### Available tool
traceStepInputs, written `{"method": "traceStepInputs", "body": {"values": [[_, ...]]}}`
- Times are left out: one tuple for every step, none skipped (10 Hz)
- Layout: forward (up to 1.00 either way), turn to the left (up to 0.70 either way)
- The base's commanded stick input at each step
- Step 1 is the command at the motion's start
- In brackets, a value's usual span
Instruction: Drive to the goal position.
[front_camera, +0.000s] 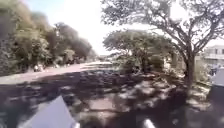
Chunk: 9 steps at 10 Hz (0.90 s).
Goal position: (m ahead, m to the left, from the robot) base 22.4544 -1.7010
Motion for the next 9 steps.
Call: {"method": "traceStepInputs", "body": {"values": [[0.5,0.0],[0.5,0.0],[0.5,0.0],[0.5,0.0],[0.5,0.0],[0.5,0.0],[0.5,0.0],[0.5,0.0],[0.5,0.0]]}}
